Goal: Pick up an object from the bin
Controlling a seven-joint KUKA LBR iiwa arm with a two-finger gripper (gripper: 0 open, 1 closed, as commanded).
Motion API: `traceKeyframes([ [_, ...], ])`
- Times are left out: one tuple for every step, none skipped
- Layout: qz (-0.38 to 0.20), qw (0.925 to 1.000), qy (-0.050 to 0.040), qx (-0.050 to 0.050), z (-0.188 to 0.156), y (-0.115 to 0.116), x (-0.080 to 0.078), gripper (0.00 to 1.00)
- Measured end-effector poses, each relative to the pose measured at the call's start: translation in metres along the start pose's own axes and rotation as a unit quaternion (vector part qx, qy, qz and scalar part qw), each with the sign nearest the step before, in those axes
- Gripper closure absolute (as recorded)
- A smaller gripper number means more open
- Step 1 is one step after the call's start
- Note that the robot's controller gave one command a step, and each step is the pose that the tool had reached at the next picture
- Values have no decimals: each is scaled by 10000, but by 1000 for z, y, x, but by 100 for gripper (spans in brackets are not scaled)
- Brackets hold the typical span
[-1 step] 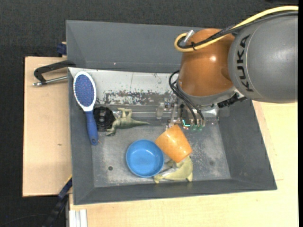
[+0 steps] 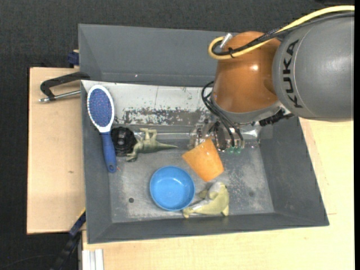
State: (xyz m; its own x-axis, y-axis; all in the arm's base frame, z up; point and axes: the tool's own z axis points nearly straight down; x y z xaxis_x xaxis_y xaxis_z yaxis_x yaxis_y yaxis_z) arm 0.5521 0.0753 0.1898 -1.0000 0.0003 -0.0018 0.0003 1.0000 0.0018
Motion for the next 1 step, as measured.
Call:
traceKeyframes([
  [0, 10000, 0, 0, 0, 0, 0, 0],
])
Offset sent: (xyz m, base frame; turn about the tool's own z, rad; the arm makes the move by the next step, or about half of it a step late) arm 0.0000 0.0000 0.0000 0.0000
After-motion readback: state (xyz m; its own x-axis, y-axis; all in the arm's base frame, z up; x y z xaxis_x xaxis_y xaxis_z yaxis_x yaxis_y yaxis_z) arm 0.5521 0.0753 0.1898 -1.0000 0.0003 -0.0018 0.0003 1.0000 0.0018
